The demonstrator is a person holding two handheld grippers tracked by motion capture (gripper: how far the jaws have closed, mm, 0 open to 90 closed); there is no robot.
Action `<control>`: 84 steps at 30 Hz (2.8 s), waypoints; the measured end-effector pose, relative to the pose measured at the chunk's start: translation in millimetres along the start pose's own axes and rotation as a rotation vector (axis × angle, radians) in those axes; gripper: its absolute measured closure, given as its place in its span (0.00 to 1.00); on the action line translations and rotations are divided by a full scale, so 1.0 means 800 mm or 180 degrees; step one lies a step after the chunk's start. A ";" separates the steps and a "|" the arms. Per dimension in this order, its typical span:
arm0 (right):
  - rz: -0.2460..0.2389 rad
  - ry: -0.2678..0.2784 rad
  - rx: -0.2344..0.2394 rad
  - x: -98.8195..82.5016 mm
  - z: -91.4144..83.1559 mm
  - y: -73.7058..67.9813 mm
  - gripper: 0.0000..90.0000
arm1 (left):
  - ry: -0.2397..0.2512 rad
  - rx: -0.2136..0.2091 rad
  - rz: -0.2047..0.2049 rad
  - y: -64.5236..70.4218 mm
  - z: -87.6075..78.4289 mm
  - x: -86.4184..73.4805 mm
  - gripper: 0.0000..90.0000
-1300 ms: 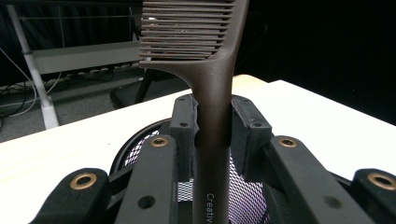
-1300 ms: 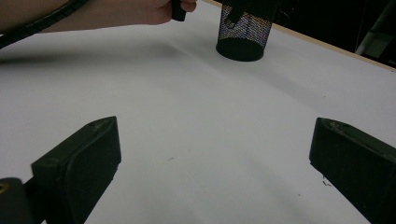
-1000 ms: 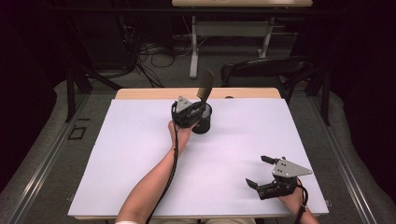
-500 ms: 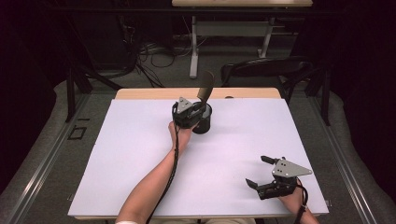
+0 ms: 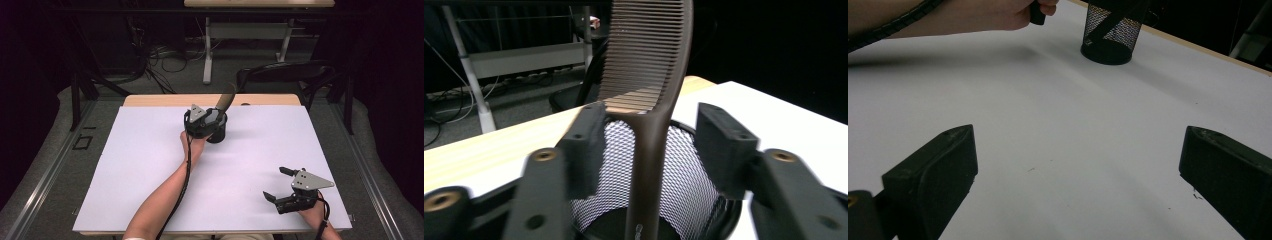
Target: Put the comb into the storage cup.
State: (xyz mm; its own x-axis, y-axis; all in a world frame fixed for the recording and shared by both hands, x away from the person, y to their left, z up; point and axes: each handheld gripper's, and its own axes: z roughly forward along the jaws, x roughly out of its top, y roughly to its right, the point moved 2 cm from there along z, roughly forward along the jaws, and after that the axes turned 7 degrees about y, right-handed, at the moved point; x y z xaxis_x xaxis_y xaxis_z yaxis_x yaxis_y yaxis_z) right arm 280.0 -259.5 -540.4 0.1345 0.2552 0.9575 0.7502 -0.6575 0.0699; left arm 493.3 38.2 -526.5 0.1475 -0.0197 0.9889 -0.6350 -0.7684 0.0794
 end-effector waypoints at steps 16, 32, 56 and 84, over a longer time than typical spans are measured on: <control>0.0003 -0.0003 0.0006 0.000 0.000 -0.001 0.02 | -0.0119 -0.0136 0.0083 0.006 -0.026 0.024 0.18; 0.0009 0.0002 0.0002 0.000 0.001 0.000 0.02 | -0.0403 -0.0154 0.0201 0.001 -0.065 0.034 0.04; 0.0023 -0.0015 -0.0001 0.000 0.001 -0.001 0.02 | -0.0715 -0.0141 0.0296 -0.015 -0.118 0.023 0.00; 0.0003 -0.0027 0.0023 0.000 0.003 -0.001 0.02 | -0.0774 -0.0063 0.0342 -0.023 -0.169 0.010 0.00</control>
State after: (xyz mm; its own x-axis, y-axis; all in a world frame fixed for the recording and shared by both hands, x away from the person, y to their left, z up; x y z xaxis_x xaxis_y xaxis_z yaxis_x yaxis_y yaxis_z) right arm 280.7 -257.2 -541.0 0.1407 0.2607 0.9551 0.7547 -0.6527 0.0670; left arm 403.6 139.1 -503.0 0.2548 -0.2556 0.9326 -0.6713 -0.7409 -0.0196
